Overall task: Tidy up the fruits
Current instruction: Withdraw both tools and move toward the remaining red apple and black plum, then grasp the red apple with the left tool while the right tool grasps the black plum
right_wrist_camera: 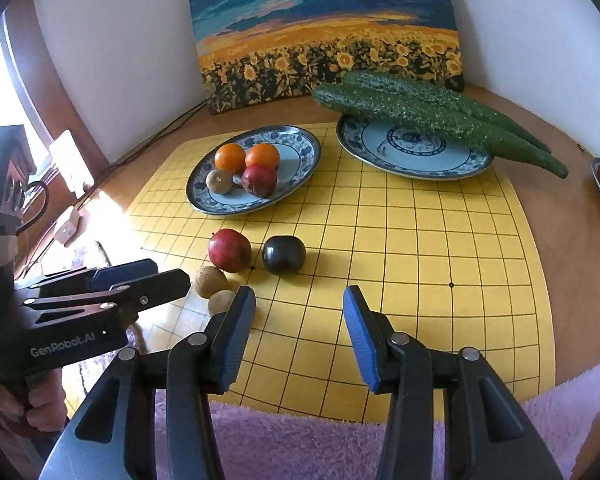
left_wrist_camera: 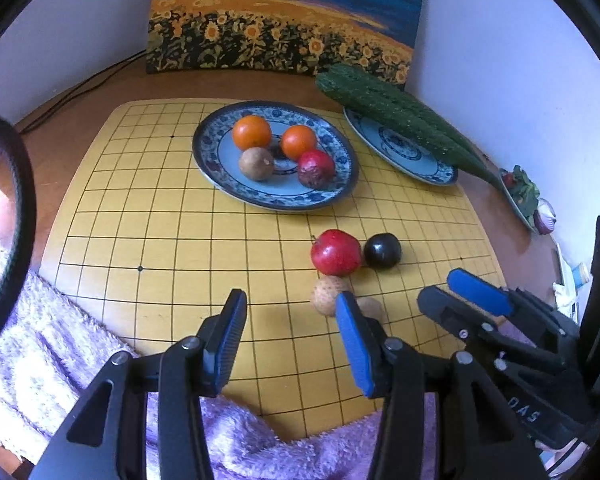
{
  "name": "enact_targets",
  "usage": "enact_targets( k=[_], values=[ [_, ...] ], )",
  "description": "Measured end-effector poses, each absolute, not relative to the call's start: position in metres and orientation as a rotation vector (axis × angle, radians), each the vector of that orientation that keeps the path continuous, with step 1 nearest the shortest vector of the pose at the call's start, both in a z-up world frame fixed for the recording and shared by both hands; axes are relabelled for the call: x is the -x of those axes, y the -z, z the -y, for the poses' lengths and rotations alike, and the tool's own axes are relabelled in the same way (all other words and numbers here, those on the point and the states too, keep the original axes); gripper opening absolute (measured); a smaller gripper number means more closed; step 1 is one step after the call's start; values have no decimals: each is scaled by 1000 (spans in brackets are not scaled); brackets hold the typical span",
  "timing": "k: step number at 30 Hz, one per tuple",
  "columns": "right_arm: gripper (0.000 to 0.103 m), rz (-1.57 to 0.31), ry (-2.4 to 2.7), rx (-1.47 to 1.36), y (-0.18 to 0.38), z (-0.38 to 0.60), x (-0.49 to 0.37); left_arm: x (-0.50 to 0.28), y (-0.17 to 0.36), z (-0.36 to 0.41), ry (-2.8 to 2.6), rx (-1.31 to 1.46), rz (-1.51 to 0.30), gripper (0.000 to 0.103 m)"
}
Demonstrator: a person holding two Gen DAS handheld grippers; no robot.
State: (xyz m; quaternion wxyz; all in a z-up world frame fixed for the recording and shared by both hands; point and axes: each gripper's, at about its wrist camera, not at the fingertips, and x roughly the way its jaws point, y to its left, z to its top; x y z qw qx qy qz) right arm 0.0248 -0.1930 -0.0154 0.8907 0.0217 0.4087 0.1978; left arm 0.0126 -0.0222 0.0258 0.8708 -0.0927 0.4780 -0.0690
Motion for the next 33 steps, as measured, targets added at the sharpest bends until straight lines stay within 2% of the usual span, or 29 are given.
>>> enact_targets(
  k=[33],
  values=[
    [47, -832, -389, -79, 20, 216, -21, -52, -12, 64, 156, 92, -1003, 48]
  ],
)
